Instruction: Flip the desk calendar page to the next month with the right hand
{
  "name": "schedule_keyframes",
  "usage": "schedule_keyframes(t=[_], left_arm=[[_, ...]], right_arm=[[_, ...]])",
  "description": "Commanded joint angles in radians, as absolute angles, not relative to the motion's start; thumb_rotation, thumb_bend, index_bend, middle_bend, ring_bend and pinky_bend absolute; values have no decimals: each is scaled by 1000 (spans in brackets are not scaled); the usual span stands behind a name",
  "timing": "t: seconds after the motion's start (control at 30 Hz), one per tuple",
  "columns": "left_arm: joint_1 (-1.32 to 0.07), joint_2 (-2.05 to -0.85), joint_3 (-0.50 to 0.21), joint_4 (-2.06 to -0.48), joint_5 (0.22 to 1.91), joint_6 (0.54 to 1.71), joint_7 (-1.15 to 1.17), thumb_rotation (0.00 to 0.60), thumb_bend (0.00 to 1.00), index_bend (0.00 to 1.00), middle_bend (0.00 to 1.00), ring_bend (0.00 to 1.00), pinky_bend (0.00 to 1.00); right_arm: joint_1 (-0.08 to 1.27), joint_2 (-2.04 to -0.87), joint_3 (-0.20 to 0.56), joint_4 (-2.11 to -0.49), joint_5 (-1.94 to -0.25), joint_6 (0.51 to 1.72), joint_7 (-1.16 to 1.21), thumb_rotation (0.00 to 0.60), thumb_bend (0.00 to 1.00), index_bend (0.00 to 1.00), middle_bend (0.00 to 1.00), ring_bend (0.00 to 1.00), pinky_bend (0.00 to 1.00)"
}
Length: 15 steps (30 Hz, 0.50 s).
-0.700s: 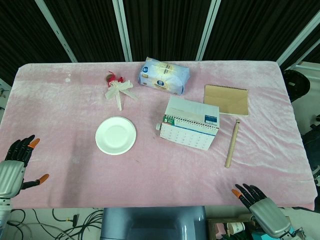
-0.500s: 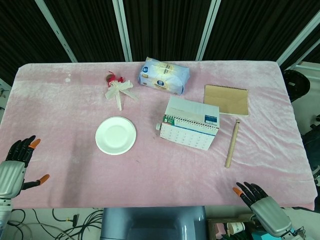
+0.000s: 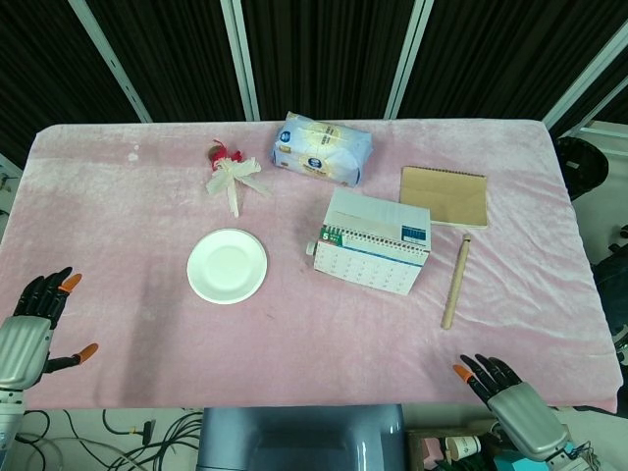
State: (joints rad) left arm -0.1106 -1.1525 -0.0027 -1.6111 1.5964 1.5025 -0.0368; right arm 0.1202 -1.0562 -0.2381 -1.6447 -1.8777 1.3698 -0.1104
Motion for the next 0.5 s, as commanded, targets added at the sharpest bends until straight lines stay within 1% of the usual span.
schedule_keyframes(t=[0.03,0.1,0.13,0.17,0.2,0.23,0.27,0.33,0.37,0.5], left_arm=[[-112,-1152,-4,-1610,1594,1499,-38,600,0,0,0,0,0],[-113,-1151,-4,-1613,1589,1494,-43,600,0,0,0,0,0],[-114,-1150,-5,-1614,1586,1492,-45,600,0,0,0,0,0],[-114,-1149,-5,-1616,1584,1491,-47,600,0,0,0,0,0],[-114,-1148,-5,-1617,1584,1490,-48,600,0,0,0,0,0],[-115,-1148,-5,-1618,1584,1489,-48,600,0,0,0,0,0],[-116,-1147,-4,-1619,1585,1488,-49,600,0,0,0,0,0],[-117,-1147,-4,-1622,1587,1488,-53,600,0,0,0,0,0],[-116,-1146,-4,-1622,1588,1489,-54,600,0,0,0,0,0],[-116,-1147,-9,-1622,1589,1497,-63,600,0,0,0,0,0]], right_arm=[[130,-1068,-225,-1666,-1862,1344,-130,600,71,0,0,1,109],[143,-1076,-214,-1691,-1849,1318,-143,600,82,0,41,50,153],[151,-1080,-204,-1706,-1842,1306,-153,600,104,0,119,133,227],[159,-1087,-193,-1719,-1833,1295,-165,600,141,0,244,260,341],[166,-1094,-181,-1733,-1824,1284,-177,600,172,0,339,355,430],[175,-1102,-169,-1746,-1813,1271,-189,600,216,0,468,491,567],[185,-1111,-156,-1758,-1799,1256,-199,600,255,0,570,600,681],[214,-1135,-124,-1787,-1747,1199,-217,600,311,0,677,716,805],[226,-1146,-111,-1796,-1723,1176,-223,600,340,0,721,759,845],[263,-1198,-60,-1811,-1626,1102,-258,600,402,0,803,833,911]])
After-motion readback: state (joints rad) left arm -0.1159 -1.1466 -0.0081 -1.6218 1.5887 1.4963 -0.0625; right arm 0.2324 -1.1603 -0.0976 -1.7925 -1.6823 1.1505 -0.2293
